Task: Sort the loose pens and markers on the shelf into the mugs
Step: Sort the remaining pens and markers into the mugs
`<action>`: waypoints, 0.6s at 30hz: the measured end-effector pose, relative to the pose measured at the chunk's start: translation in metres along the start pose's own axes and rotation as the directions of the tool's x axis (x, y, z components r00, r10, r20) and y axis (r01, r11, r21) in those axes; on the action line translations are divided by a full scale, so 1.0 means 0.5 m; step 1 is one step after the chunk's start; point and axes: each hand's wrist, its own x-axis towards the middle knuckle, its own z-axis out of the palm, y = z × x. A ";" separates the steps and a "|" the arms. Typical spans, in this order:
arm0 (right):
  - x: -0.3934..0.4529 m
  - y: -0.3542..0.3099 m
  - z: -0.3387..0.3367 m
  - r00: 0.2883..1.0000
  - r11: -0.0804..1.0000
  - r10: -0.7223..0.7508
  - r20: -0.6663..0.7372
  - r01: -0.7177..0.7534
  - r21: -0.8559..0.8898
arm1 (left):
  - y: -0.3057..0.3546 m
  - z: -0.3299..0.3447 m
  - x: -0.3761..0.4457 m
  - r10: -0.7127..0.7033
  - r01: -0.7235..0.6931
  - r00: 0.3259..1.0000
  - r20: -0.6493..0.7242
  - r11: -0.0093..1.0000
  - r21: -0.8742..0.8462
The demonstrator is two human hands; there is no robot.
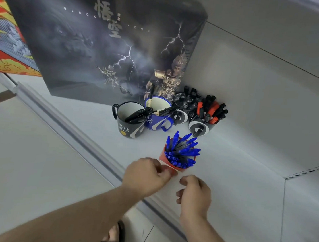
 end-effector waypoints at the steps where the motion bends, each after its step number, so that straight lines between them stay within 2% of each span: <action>1: -0.006 0.000 0.011 1.000 1.000 0.016 0.025 -0.016 -0.023 | -0.022 -0.025 0.016 -0.008 0.011 0.996 -0.086 0.999 0.037; 3: -0.010 -0.002 0.032 0.996 0.995 0.045 0.076 -0.038 -0.088 | -0.068 -0.089 0.067 -0.083 0.073 0.957 -0.280 0.996 -0.045; 5: -0.006 0.003 0.054 0.992 0.989 0.065 0.112 -0.049 -0.140 | -0.108 -0.150 0.134 -0.162 0.098 0.885 -0.436 0.981 -0.167; 7: -0.005 0.015 0.072 0.988 0.984 0.075 0.136 -0.051 -0.172 | -0.143 -0.197 0.204 -0.170 0.095 0.867 -0.468 0.979 -0.178; 9: -0.002 0.025 0.085 0.989 0.987 0.057 0.138 -0.035 -0.158 | -0.170 -0.231 0.261 -0.125 0.090 0.924 -0.361 0.990 -0.111; 12: -0.005 0.027 0.092 0.990 0.995 0.031 0.135 -0.018 -0.095 | -0.185 -0.256 0.308 -0.091 0.095 0.988 -0.121 0.995 0.023; 14: -0.002 0.025 0.085 0.989 0.999 0.035 0.141 -0.031 -0.034 | -0.175 -0.258 0.313 -0.095 0.095 0.995 0.000 0.994 0.062; 18: 0.014 0.029 0.041 0.987 0.997 0.009 0.162 -0.020 0.069 | -0.168 -0.260 0.295 -0.149 0.143 0.987 0.055 0.984 0.103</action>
